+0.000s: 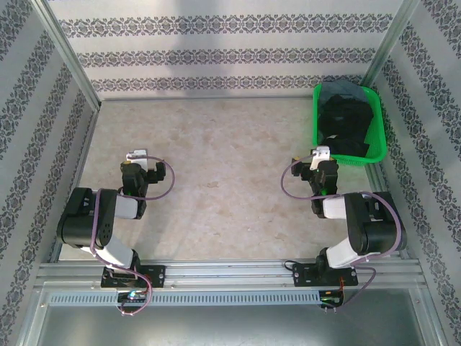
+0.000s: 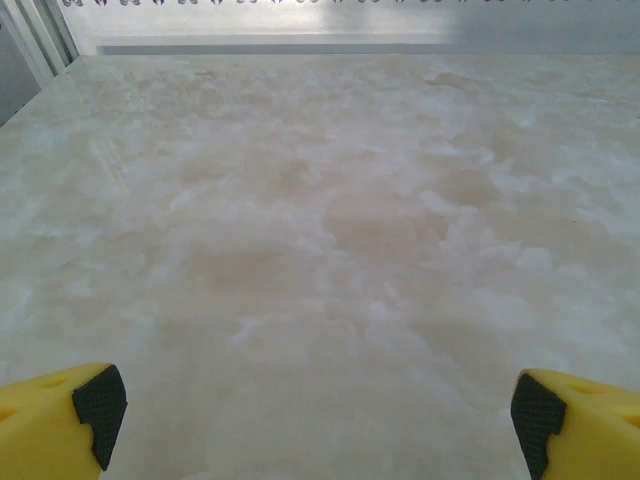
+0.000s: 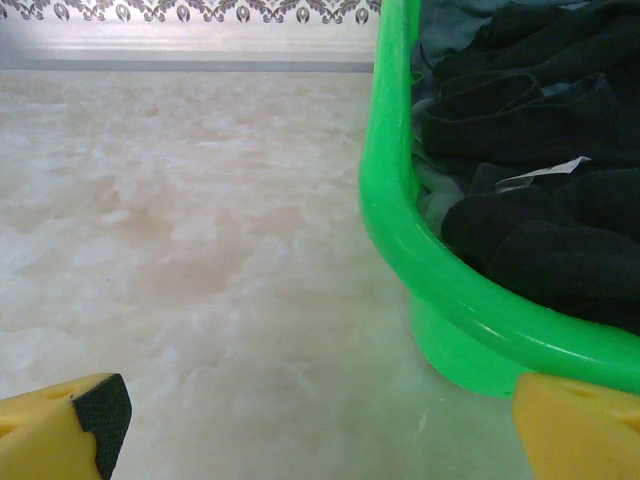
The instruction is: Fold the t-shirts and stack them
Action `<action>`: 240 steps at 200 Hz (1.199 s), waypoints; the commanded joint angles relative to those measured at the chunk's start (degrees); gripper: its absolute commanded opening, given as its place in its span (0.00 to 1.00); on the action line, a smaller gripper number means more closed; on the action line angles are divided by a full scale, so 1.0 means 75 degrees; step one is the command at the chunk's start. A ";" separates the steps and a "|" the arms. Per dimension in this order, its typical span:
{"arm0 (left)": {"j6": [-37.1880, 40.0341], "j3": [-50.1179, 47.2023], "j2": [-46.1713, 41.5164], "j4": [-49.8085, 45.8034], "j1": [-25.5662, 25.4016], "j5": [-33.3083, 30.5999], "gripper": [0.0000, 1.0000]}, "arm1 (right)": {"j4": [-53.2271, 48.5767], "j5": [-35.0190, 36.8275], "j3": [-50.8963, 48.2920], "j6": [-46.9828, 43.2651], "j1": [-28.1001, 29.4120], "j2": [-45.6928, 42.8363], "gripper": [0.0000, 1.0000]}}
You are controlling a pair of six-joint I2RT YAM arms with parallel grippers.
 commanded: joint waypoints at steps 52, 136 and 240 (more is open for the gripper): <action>0.0156 0.0101 -0.0030 -0.0049 -0.0047 0.0081 1.00 | 0.0123 -0.0225 0.0171 0.0040 -0.0062 -0.0011 0.98; -0.0045 0.0007 -0.0046 0.0119 -0.0048 -0.0401 1.00 | 0.0128 -0.0221 0.0171 0.0037 -0.0062 0.0002 0.98; -0.4684 0.3766 -0.3774 -0.7281 -0.0231 -0.1040 1.00 | -0.7821 -0.0668 0.5675 0.4021 -0.0248 -0.2246 0.98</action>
